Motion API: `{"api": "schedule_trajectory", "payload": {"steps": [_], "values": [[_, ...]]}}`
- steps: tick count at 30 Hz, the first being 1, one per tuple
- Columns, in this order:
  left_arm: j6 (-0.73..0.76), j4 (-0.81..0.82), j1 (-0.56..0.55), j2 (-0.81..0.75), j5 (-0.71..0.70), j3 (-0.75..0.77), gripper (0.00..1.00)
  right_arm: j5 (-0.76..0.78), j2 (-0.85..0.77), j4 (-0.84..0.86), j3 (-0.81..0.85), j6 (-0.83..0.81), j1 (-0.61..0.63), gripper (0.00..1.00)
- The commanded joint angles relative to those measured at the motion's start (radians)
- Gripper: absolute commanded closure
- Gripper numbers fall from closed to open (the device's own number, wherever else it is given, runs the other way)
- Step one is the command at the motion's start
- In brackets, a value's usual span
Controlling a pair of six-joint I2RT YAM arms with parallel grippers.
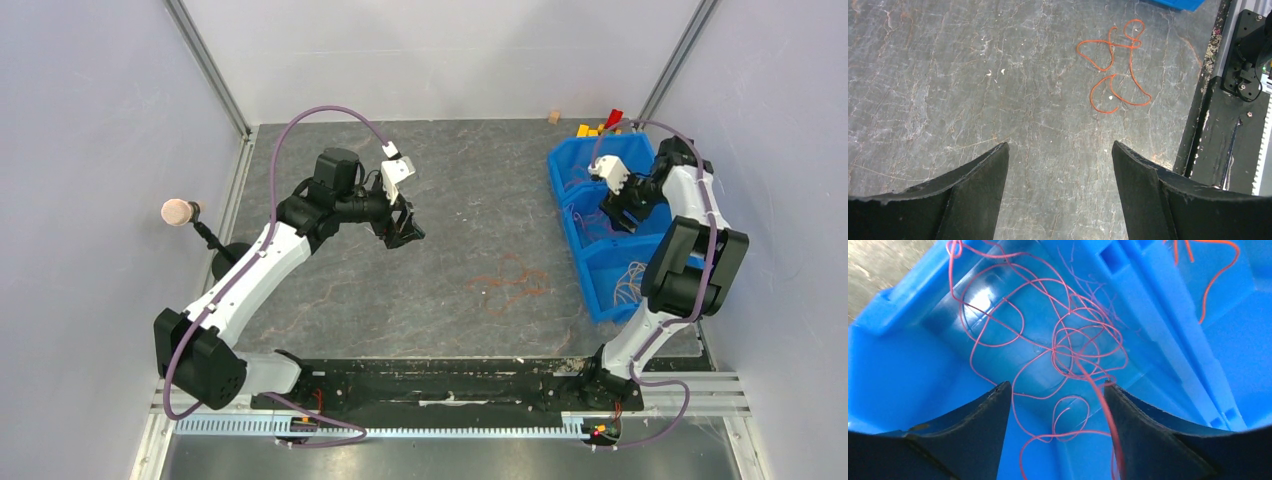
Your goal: Untangle the cables
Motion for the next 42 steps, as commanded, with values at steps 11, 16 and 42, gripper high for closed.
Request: {"api": "schedule_trajectory", "payload": {"steps": [11,16,42], "values": [[0.039,0.022,0.004,-0.009,0.009,-0.013,0.18,-0.116,-0.098,-0.264,0.187,0.198,0.084,0.29],[0.035,0.024,0.004,-0.008,0.010,-0.017,0.18,-0.104,-0.130,-0.075,0.078,0.425,0.167,0.37],[0.026,0.019,0.012,-0.023,-0.016,-0.039,0.19,0.202,-0.081,0.143,-0.088,0.359,0.126,1.00]]}}
